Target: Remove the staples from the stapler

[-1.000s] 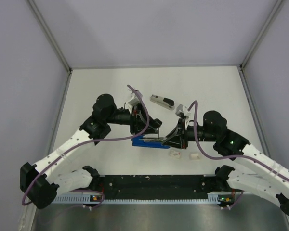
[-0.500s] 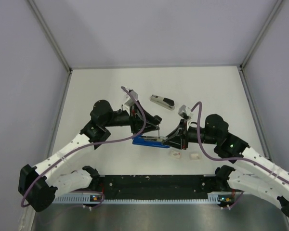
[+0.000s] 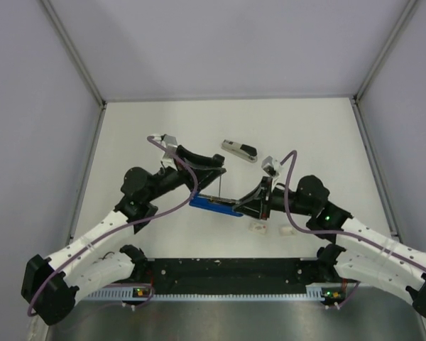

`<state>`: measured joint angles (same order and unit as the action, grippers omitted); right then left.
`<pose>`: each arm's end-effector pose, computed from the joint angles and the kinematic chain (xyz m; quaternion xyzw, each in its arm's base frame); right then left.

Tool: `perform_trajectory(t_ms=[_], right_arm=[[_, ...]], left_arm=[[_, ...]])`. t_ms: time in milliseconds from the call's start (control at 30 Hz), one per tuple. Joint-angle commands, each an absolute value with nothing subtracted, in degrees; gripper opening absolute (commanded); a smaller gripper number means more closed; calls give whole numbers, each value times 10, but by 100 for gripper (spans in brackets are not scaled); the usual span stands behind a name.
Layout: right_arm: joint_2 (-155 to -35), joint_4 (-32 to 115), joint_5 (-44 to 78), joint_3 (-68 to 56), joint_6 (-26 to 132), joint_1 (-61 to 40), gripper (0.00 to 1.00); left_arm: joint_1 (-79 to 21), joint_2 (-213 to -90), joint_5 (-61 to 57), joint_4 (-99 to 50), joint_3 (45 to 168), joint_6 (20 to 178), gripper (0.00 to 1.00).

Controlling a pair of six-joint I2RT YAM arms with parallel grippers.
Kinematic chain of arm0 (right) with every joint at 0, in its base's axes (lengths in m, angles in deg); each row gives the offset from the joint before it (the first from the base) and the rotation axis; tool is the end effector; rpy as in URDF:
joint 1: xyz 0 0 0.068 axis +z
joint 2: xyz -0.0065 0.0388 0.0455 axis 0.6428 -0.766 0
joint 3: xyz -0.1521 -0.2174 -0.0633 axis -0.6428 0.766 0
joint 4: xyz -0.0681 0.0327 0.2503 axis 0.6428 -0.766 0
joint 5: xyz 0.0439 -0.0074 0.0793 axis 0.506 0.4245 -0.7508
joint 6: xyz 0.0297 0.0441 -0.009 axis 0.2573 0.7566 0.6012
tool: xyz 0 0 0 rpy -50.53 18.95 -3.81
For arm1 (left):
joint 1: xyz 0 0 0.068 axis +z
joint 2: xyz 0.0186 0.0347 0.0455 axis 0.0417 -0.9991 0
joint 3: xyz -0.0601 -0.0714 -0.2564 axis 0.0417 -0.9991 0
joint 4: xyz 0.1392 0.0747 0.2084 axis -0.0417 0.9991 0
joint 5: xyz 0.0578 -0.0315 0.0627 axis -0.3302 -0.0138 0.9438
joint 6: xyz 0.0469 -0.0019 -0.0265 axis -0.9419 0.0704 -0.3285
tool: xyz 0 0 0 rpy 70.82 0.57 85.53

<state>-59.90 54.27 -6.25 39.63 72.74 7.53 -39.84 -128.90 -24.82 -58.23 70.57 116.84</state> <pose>0.1170 0.1548 0.2855 -0.3050 0.6606 0.5516 0.4078 0.1562 -0.1427 0.3464 0.2561 0.5419 -0.5634 0.5686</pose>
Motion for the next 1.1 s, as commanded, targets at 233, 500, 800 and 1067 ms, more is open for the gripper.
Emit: perform_trajectory(t_ms=[233,500,800,1067], right_arm=[[-716,709,-34,435,790,151,0],[-809,810,0,429,824,193,0],[-891,873,38,412,862,197,0],[-1011,979,25,389,934,198,0]], left_arm=[[-393,-1254,21,-823,651,1190,0],[-393,-1246,58,-842,635,1186,0],[-396,-1211,153,-770,592,1149,0],[-397,-1209,232,-675,575,1111,0]])
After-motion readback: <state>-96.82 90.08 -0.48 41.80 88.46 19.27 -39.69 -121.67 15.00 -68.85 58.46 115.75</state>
